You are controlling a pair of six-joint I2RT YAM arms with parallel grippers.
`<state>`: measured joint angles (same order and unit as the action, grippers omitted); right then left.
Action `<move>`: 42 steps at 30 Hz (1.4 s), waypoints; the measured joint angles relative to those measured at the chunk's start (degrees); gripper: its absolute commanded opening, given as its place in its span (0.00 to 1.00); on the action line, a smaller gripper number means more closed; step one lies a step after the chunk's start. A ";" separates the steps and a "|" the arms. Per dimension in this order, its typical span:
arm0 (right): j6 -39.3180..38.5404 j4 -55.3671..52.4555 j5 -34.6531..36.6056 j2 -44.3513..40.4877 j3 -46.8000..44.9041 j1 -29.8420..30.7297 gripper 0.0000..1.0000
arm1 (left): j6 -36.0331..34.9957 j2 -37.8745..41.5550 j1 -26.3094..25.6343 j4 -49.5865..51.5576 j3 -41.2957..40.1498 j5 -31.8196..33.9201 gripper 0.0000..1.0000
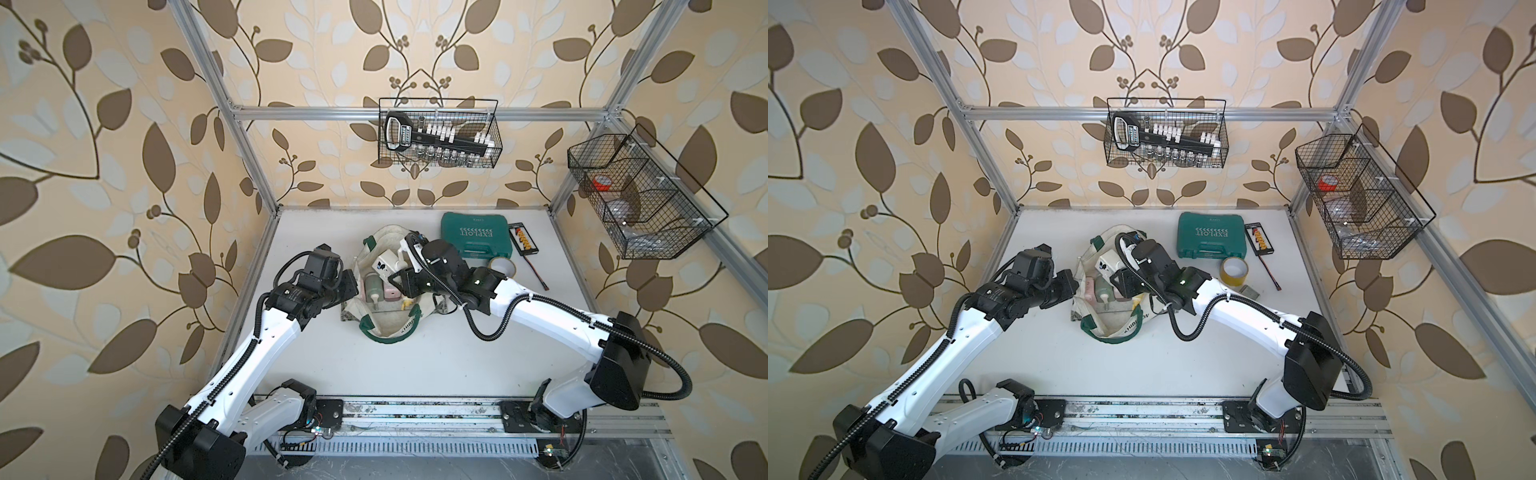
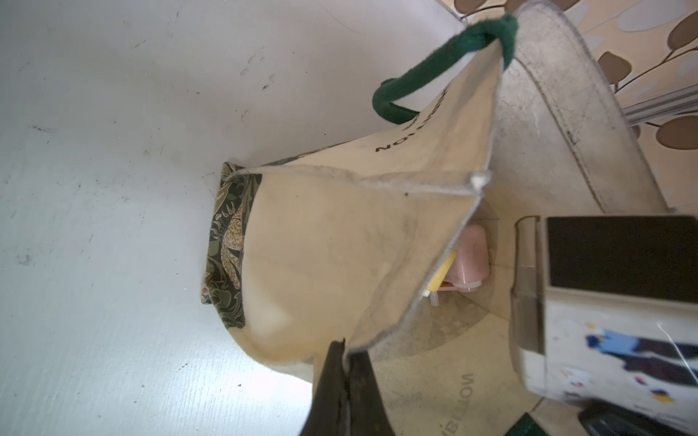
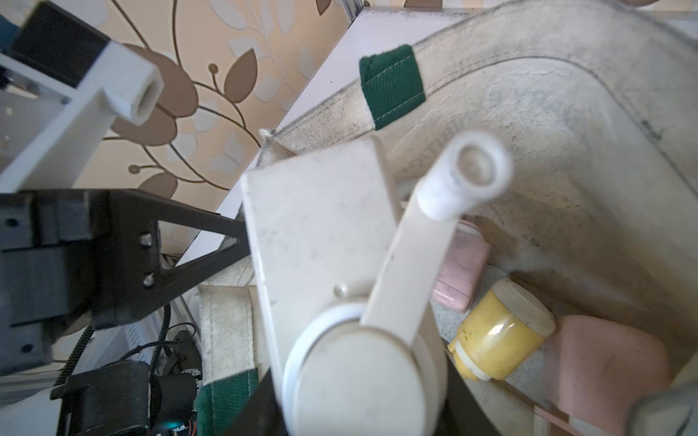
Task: Take out the pencil sharpeners from the tote bags
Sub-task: Pick up the pencil sharpener from the canvas bag, then place the pencil sharpener at the center of the board.
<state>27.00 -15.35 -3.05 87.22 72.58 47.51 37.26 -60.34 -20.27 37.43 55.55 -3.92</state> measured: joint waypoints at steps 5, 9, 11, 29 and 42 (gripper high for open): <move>0.55 -0.81 -2.14 -5.73 -1.16 -4.85 0.34 | 0.42 -4.52 -0.02 -0.72 2.95 0.02 0.00; 0.87 -1.42 -4.33 -11.23 -1.73 -10.86 0.34 | 0.46 -8.48 -0.02 -1.66 5.49 0.04 0.00; 1.09 -1.57 -5.55 -13.90 -2.36 -14.49 0.34 | 0.46 -9.86 -0.02 -1.70 6.71 0.13 0.00; 2.43 -4.04 -15.21 -11.80 -16.52 -30.82 0.34 | -3.19 -13.46 11.54 3.50 15.87 0.68 0.00; 5.64 -1.99 -17.09 3.50 -16.15 -29.75 0.34 | -5.40 -14.40 15.50 2.82 15.74 -2.16 0.00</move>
<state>32.64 -17.34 -20.14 90.72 56.42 17.76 31.86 -74.74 -4.78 40.25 71.29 -6.09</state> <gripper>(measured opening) 0.425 0.046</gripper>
